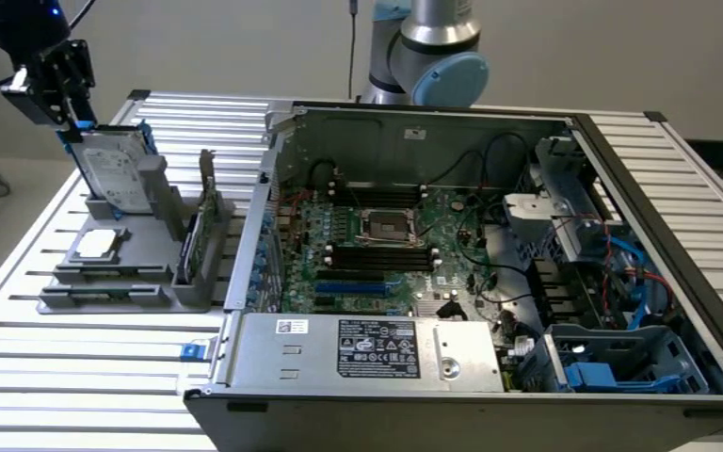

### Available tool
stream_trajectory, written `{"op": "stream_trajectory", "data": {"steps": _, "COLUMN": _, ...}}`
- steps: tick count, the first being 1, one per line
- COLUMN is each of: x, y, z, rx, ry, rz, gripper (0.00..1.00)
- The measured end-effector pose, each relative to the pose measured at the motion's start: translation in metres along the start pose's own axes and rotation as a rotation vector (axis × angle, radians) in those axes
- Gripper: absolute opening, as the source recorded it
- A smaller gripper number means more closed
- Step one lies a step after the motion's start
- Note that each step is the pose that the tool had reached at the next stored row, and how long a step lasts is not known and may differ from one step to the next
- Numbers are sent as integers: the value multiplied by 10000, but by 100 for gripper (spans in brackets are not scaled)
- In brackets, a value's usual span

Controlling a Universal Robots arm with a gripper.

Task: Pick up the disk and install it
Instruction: 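Pick up the disk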

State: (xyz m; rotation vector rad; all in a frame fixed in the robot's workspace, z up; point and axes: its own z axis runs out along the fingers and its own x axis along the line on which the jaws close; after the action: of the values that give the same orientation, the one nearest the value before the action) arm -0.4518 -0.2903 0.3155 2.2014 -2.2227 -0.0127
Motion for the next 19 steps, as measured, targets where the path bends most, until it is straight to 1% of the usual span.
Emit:
{"op": "stream_trajectory", "data": {"steps": 9, "x": -1, "y": -2, "z": 164, "rx": 5, "ry": 46, "rz": 31, "gripper": 48}}
{"op": "stream_trajectory", "data": {"steps": 11, "x": -1, "y": -3, "z": 200, "rx": 14, "ry": 53, "rz": 31, "gripper": 48}}
{"op": "stream_trajectory", "data": {"steps": 12, "x": -1, "y": -3, "z": 217, "rx": 29, "ry": 57, "rz": 31, "gripper": 48}}
{"op": "stream_trajectory", "data": {"steps": 14, "x": -2, "y": -4, "z": 247, "rx": 82, "ry": 66, "rz": 31, "gripper": 48}}
{"op": "stream_trajectory", "data": {"steps": 15, "x": -4, "y": -3, "z": 256, "rx": 125, "ry": 70, "rz": 26, "gripper": 48}}
{"op": "stream_trajectory", "data": {"steps": 17, "x": -8, "y": -3, "z": 272, "rx": 246, "ry": 72, "rz": 7, "gripper": 48}}
{"op": "stream_trajectory", "data": {"steps": 18, "x": -9, "y": -3, "z": 278, "rx": 294, "ry": 71, "rz": -1, "gripper": 48}}
{"op": "stream_trajectory", "data": {"steps": 19, "x": -8, "y": -2, "z": 282, "rx": 316, "ry": 70, "rz": -6, "gripper": 48}}
